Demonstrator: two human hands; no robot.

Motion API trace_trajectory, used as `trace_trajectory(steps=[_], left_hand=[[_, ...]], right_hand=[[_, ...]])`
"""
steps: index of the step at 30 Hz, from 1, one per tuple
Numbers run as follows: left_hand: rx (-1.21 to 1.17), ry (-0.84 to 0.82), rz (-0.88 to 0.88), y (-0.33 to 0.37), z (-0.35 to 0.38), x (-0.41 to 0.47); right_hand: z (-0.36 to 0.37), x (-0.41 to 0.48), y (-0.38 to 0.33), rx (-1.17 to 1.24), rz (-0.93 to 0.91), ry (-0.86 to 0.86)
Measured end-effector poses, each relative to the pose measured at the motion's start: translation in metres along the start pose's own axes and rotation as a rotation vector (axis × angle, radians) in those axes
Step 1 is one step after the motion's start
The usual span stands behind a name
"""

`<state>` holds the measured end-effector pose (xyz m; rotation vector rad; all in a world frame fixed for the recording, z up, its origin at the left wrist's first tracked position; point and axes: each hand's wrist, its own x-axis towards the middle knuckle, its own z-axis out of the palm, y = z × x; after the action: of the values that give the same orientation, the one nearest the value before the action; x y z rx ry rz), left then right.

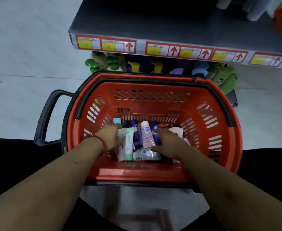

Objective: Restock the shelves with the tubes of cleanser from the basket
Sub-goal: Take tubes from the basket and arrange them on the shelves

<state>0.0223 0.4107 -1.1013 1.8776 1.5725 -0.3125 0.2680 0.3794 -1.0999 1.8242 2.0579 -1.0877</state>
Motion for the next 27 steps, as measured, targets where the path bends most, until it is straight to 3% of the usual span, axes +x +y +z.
trace_trajectory(steps=[5,14,19,27], left_hand=[[0.065,-0.221,-0.121,-0.011,0.024,0.027],[0.024,-0.182,-0.095,0.000,0.054,0.079],[-0.086,-0.160,-0.150,-0.008,0.062,0.097],[-0.176,-0.331,-0.260,0.000,0.077,0.101]], right_hand=[[0.019,0.030,0.019,0.023,0.078,-0.113],[0.040,0.102,0.012,0.257,0.202,-0.014],[0.056,0.127,0.009,0.271,0.309,-0.004],[0.053,0.146,0.017,0.125,0.308,0.000]])
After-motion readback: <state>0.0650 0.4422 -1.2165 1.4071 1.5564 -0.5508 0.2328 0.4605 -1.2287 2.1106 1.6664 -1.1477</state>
